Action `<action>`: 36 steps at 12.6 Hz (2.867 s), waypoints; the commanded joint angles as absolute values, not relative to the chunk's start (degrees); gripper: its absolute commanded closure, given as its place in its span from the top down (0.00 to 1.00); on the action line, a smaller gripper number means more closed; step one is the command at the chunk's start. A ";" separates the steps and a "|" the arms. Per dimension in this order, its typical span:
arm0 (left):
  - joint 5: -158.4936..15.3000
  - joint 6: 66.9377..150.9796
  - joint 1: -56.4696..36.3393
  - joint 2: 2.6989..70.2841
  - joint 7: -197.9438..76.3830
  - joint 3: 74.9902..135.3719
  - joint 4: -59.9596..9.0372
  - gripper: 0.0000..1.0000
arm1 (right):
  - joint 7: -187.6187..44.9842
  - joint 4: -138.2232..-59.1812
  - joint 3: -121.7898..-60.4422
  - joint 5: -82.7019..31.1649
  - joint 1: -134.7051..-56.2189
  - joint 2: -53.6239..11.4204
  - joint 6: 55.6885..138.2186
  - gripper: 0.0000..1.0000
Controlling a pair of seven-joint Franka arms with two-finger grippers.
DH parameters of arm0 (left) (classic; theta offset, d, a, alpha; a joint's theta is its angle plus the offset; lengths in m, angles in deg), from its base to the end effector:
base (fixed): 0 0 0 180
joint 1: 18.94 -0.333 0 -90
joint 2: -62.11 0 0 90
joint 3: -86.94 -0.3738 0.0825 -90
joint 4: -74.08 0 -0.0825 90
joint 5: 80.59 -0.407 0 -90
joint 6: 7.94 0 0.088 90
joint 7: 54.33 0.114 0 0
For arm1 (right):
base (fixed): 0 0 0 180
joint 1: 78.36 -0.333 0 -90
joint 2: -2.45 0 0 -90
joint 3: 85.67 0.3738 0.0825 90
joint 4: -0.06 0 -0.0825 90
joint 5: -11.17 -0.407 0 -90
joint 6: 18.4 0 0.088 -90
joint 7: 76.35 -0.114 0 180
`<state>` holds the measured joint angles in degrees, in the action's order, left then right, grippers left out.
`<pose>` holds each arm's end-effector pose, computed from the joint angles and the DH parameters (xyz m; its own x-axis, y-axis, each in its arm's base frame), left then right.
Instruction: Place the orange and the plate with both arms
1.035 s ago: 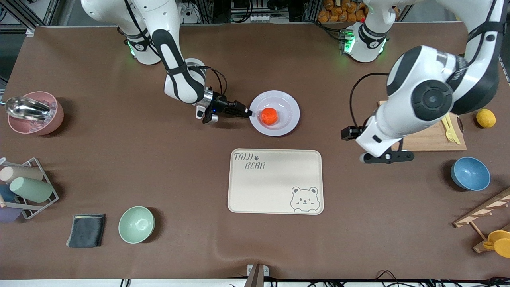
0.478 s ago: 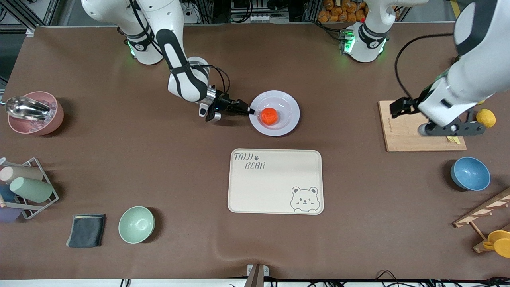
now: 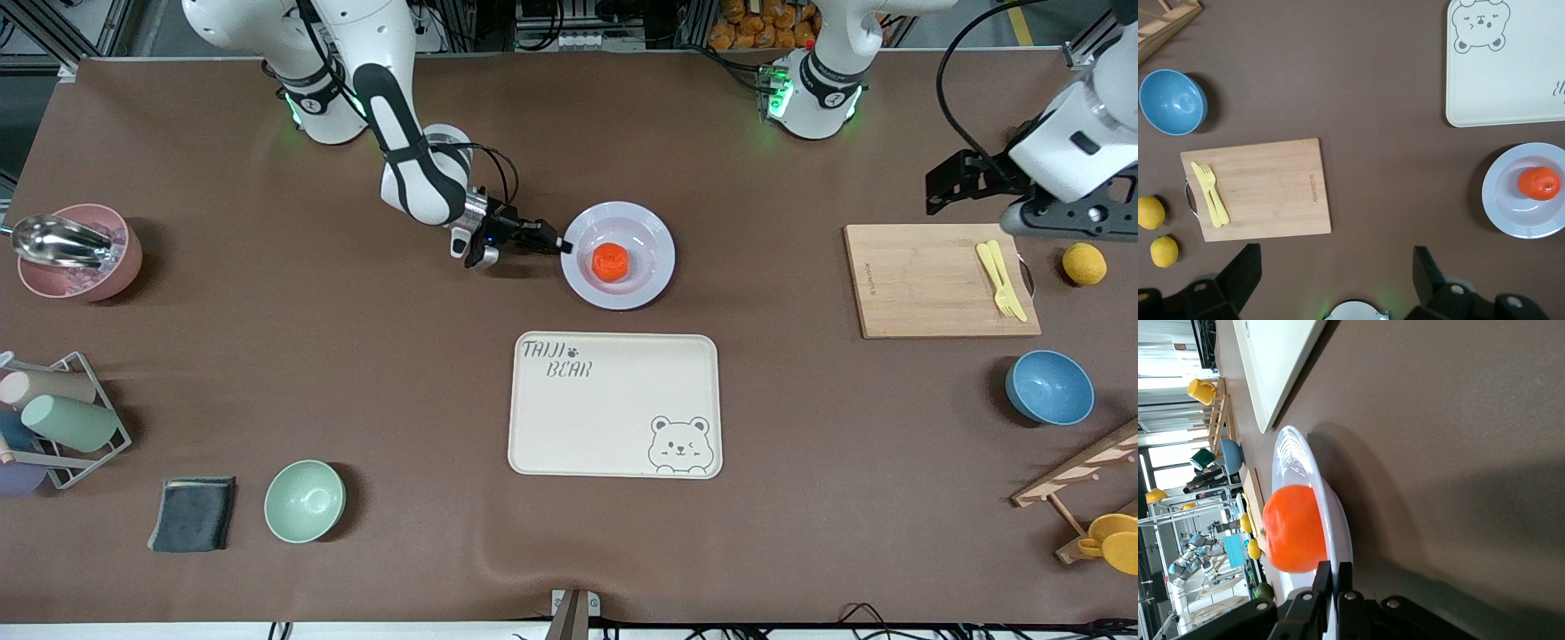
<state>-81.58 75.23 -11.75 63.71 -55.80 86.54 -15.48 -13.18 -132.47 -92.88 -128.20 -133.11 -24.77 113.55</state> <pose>0.5504 -0.0633 0.6850 0.9924 -0.0903 -0.0830 -0.0922 -0.9956 -0.0192 0.3481 0.4007 0.1493 0.9571 -0.2532 -0.1412 -0.2390 -0.4137 -0.8785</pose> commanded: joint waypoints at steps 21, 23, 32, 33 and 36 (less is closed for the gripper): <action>-80.85 73.09 -14.19 64.13 -54.77 86.94 -12.58 1.00 | -18.69 -109.38 -93.23 -141.50 -125.30 -30.67 122.04 0.00; -80.76 73.09 -14.19 64.13 -54.68 86.86 -12.58 1.00 | -18.69 -107.18 -93.31 -141.15 -124.69 -33.40 122.05 0.00; -80.68 73.18 -14.11 63.96 -54.68 86.94 -12.58 1.00 | -17.81 -101.19 -93.40 -138.96 -122.49 -40.44 122.31 0.00; -80.76 73.10 -14.11 63.96 -54.59 86.94 -12.58 1.00 | -17.81 -101.19 -93.40 -138.26 -122.40 -40.61 122.40 0.00; -81.29 73.09 -14.19 63.96 -54.24 86.94 -12.58 1.00 | -18.43 -101.11 -93.31 -135.28 -121.35 -40.97 123.62 0.42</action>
<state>-81.58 74.13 -13.71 64.09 -55.66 86.75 -13.36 -19.80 -102.54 -93.89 -134.46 -122.73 -40.05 122.67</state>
